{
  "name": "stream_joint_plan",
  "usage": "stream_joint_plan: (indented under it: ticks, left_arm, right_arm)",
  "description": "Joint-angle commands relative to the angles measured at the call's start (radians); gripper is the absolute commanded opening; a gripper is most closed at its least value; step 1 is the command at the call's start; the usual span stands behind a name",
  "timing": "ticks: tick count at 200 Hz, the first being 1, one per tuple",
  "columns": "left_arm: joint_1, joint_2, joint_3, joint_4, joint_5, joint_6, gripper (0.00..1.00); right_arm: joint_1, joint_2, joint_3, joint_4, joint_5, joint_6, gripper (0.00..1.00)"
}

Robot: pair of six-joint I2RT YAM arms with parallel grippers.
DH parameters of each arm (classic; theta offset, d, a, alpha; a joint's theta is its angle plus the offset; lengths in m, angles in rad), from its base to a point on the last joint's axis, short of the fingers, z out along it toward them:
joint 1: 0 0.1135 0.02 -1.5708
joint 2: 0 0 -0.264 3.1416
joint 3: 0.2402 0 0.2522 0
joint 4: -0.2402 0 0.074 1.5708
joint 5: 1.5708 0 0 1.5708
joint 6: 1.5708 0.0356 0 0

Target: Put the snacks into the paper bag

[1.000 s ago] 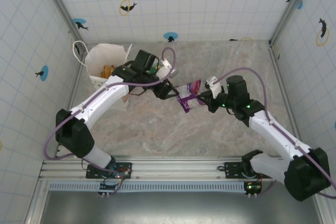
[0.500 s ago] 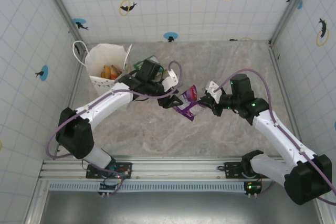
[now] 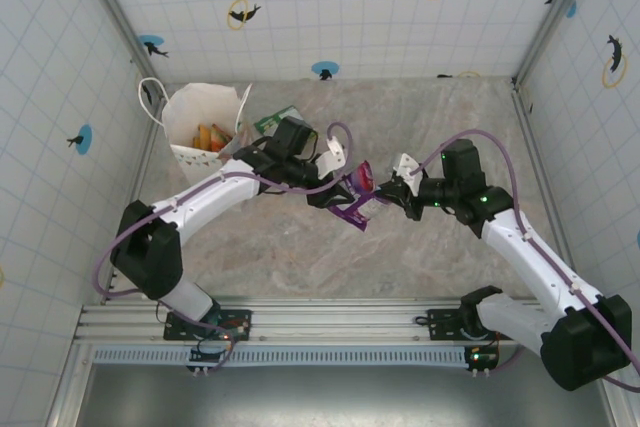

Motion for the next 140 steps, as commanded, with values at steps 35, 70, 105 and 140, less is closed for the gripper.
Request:
stream_joint_plan:
  ticks: [35, 70, 105, 140]
  left_arm:
    - [-0.018, 0.009, -0.014, 0.043, 0.034, -0.041, 0.33]
    - [-0.017, -0.019, 0.006, 0.07, -0.078, -0.123, 0.19]
    - [-0.017, -0.059, 0.06, 0.064, -0.209, -0.192, 0.08]
    - [0.003, -0.072, 0.201, -0.017, -0.394, -0.253, 0.07]
  right_arm:
    - [-0.01, -0.009, 0.029, 0.115, -0.02, 0.063, 0.0]
    - [-0.013, -0.05, -0.006, 0.17, 0.094, 0.196, 0.29]
    - [-0.014, -0.135, -0.122, 0.332, 0.306, 0.51, 0.47]
    - [-0.009, -0.18, -0.227, 0.476, 0.455, 0.806, 0.51]
